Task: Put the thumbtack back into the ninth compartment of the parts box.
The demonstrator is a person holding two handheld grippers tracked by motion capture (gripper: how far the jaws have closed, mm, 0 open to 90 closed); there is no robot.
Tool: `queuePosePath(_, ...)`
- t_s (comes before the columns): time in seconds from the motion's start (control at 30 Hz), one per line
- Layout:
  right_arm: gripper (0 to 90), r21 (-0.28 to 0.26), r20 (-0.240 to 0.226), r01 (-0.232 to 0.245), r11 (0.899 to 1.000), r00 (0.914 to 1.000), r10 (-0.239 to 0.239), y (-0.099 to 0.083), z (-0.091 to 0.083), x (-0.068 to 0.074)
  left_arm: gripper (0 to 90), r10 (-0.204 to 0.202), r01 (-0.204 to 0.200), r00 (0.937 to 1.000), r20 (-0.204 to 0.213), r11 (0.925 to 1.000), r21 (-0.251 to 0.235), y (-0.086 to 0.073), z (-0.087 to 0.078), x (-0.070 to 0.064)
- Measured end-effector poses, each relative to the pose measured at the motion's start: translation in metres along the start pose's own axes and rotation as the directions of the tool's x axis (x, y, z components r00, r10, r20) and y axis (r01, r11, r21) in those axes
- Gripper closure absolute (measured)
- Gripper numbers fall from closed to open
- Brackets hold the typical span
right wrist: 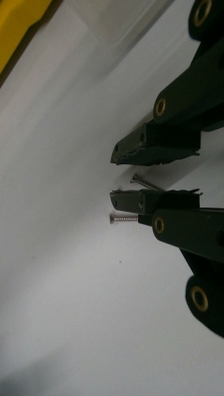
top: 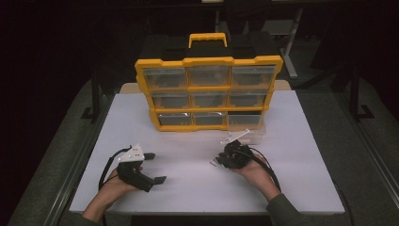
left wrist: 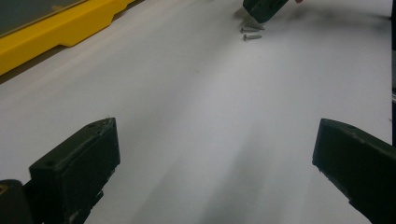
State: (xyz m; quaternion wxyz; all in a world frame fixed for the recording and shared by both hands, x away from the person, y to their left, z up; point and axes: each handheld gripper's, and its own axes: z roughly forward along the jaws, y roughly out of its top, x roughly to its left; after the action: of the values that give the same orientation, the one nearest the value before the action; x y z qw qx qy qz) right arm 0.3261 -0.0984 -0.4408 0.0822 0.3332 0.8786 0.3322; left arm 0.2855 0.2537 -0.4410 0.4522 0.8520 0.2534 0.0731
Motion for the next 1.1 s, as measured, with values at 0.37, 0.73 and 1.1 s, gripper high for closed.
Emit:
queuePosePath(0.37, 79.5, 0.028, 0.002, -0.002, 1.000, 1.0000, 0.002, -0.0012, 0.0056, -0.0001, 0.5, 0.003, -0.003, 1.0000, 0.004, 1.0000, 0.002, -0.0005, 0.0004, 0.0007)
queuePosePath(0.73, 83.3, 0.030, 0.016, 0.005, 1.000, 0.9999, -0.006, -0.0026, 0.0065, 0.0000, 0.5, 0.004, -0.004, 1.0000, 0.004, 1.0000, -0.002, -0.0006, 0.0001, 0.0002)
queuePosePath(1.1, 85.9, 0.033, 0.023, 0.016, 0.999, 0.9996, -0.016, -0.0028, 0.0056, 0.0003, 0.5, -0.001, 0.000, 1.0000, 0.005, 1.0000, 0.004, -0.0006, 0.0001, 0.0009)
